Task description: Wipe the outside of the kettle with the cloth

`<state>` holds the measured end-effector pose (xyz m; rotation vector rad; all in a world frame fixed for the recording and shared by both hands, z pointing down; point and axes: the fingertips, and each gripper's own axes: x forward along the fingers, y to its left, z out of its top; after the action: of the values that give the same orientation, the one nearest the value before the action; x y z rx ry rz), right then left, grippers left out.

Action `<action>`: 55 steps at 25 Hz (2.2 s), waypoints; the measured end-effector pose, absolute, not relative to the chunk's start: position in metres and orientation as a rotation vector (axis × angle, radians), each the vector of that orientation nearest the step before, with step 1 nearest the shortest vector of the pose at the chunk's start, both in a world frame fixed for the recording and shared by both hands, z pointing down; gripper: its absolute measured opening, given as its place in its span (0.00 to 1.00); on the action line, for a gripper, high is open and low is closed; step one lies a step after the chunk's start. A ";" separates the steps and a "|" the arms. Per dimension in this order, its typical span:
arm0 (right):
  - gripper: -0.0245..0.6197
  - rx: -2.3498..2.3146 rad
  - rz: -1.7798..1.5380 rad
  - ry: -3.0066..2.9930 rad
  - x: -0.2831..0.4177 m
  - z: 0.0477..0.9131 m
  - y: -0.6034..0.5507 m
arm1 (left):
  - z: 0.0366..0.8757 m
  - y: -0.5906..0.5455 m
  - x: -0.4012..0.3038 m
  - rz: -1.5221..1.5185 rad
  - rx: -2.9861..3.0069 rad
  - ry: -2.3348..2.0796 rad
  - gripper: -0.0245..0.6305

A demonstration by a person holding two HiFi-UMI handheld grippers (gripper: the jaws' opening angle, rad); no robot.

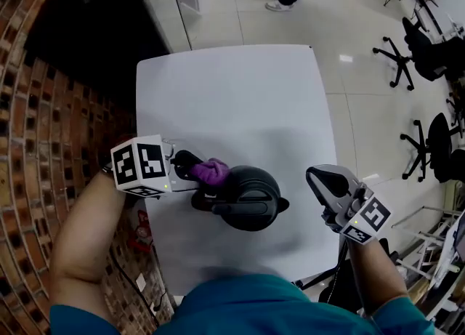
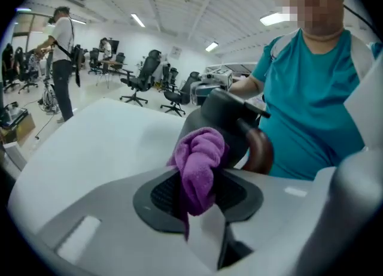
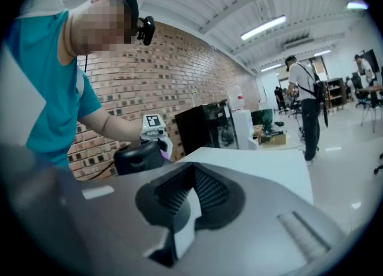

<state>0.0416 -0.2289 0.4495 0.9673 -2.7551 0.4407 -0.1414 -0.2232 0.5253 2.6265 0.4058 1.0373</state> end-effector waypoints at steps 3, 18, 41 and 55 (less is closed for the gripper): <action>0.04 0.994 0.475 -2.739 0.050 0.459 -0.234 | 0.558 -0.227 -0.135 1.141 2.581 0.443 0.23; 0.04 1.147 0.549 -2.737 0.096 0.464 -0.238 | 0.521 -0.257 -0.098 1.387 2.377 1.118 0.23; 0.04 1.393 0.598 -2.808 0.178 0.469 -0.215 | 0.530 -0.234 -0.022 1.644 1.912 1.487 0.23; 0.04 1.535 0.553 -2.824 0.221 0.450 -0.181 | 0.526 -0.216 0.009 1.941 1.885 1.575 0.22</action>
<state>0.2211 -0.1812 0.4496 1.5350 -2.8240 0.5532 0.0086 -0.2161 0.5261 1.8851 1.5753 1.9408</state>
